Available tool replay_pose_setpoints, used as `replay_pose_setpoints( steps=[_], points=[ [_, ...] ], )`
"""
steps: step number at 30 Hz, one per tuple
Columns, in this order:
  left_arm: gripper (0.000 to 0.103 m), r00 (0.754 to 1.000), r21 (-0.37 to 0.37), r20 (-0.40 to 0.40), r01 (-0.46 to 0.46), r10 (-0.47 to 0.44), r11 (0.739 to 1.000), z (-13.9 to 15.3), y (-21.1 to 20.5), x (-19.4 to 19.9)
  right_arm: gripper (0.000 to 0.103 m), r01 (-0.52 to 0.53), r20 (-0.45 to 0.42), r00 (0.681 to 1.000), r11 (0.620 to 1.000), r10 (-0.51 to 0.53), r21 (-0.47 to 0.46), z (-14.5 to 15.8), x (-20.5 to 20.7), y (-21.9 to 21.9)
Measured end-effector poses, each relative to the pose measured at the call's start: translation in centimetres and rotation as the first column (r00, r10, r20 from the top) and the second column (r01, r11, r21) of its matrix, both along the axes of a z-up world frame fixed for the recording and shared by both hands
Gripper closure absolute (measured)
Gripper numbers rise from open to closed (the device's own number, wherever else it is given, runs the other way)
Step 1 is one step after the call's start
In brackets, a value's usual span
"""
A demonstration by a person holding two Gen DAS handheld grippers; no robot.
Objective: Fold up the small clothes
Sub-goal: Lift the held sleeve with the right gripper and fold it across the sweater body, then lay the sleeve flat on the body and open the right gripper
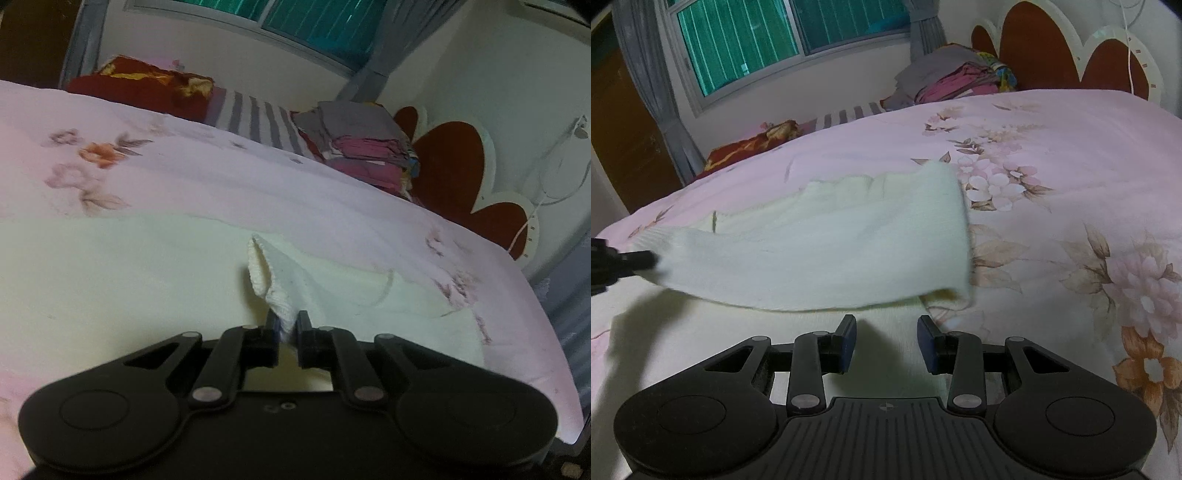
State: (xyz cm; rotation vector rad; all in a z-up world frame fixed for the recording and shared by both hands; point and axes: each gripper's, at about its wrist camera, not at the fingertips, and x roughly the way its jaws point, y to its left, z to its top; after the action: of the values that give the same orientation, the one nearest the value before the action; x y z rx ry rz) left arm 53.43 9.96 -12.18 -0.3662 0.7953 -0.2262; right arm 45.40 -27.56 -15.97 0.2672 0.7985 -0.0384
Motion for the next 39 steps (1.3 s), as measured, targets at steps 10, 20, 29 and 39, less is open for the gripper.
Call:
replay_pose_setpoints(
  steps=[10, 20, 29, 39],
  points=[
    [0.095, 0.999, 0.038, -0.008, -0.036, 0.036, 0.999, -0.9, 1.9, -0.2, 0.066, 0.002, -0.007, 1.0, 1.0, -0.002, -0.025, 0.0, 0.0, 0.2],
    [0.072, 0.996, 0.077, -0.048, -0.071, 0.075, 0.995, -2.6, 2.9, -0.1, 0.101, 0.024, 0.082, 0.996, 1.0, -0.023, -0.013, 2.1, -0.9, -0.7],
    [0.043, 0.989, 0.258, 0.128, 0.038, -0.073, 0.965, -0.7, -4.1, -1.7, 0.101, -0.039, 0.039, 0.998, 0.997, 0.042, -0.064, 1.1, 1.9, 1.8],
    [0.049, 0.996, 0.284, 0.078, 0.025, -0.049, 0.959, -3.3, -1.9, -1.8, 0.101, 0.03, 0.037, 0.999, 0.998, -0.028, -0.057, -0.1, 1.4, -0.8]
  ],
)
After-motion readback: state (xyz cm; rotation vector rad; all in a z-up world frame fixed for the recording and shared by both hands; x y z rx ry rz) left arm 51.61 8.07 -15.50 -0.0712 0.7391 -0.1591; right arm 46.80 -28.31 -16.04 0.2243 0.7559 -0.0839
